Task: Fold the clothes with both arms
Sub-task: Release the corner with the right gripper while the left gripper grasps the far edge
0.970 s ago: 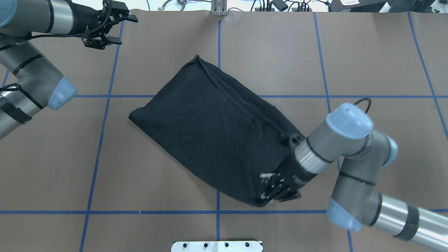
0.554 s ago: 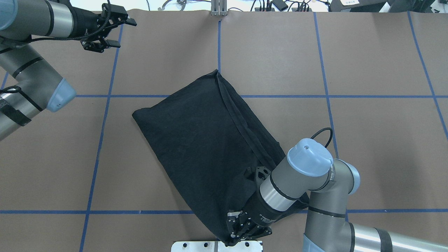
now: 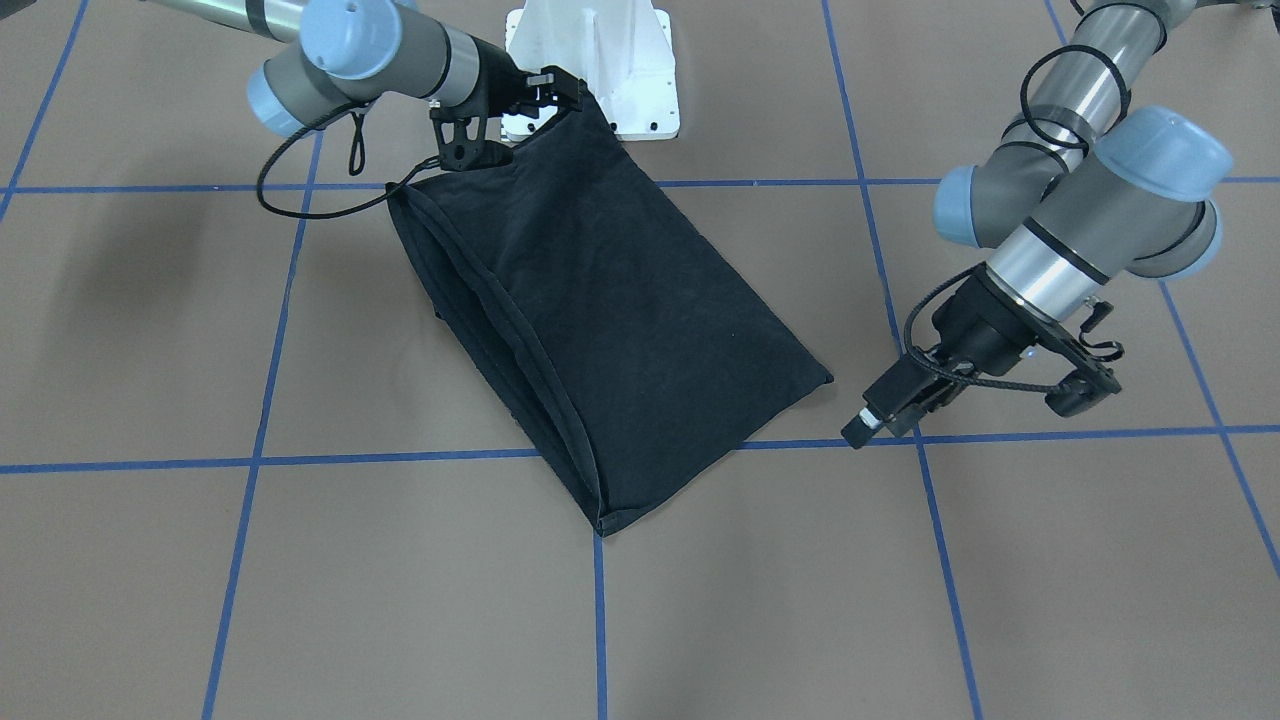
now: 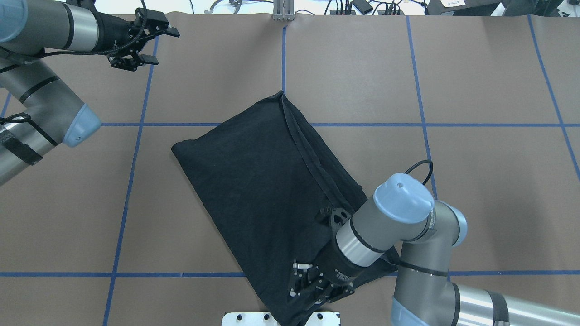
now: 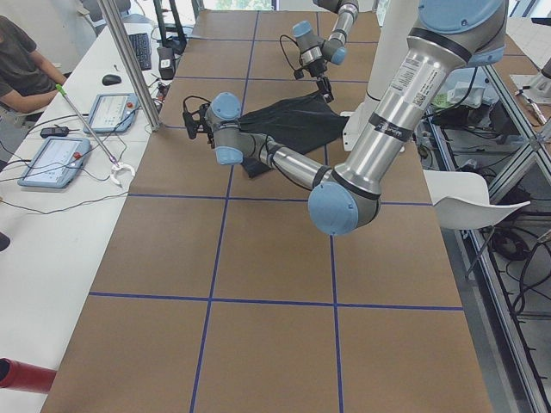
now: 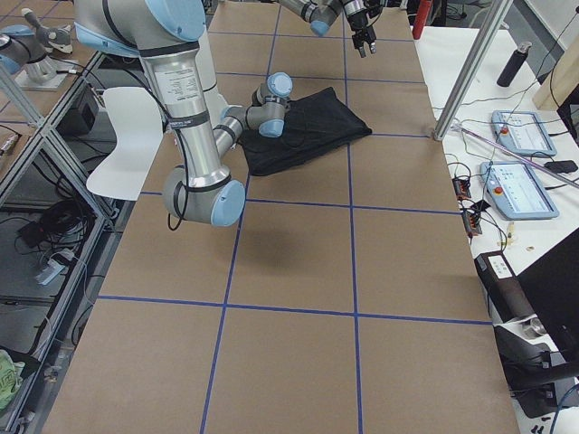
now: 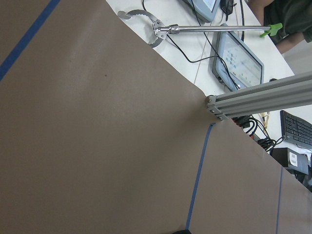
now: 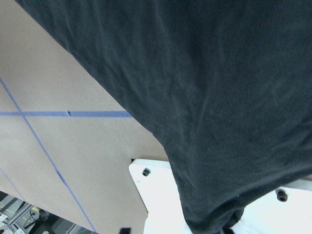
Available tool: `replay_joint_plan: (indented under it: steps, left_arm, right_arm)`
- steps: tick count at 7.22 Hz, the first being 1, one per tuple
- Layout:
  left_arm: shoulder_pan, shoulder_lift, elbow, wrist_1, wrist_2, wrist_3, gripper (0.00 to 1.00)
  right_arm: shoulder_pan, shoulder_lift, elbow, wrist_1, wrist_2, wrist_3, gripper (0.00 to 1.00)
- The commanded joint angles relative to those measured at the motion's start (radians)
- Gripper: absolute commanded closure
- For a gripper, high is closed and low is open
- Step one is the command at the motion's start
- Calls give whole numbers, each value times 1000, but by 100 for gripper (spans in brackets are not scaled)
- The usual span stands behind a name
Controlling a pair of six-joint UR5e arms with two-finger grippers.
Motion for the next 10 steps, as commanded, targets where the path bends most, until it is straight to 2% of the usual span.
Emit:
replay_joint_plan:
  steps: [1, 3, 6, 10]
  left_arm:
    - [112, 99, -112, 32, 0, -1, 0]
    - [222, 122, -126, 150, 46, 11, 0]
    - [224, 124, -118, 307, 112, 94, 0]
    - [244, 137, -89, 308, 157, 119, 0]
  right_arm:
    - [172, 9, 1, -3, 9, -4, 0]
    - [259, 10, -6, -2, -8, -6, 0]
    - [267, 12, -9, -2, -33, -7, 0]
    - [269, 10, -32, 3, -60, -9, 0]
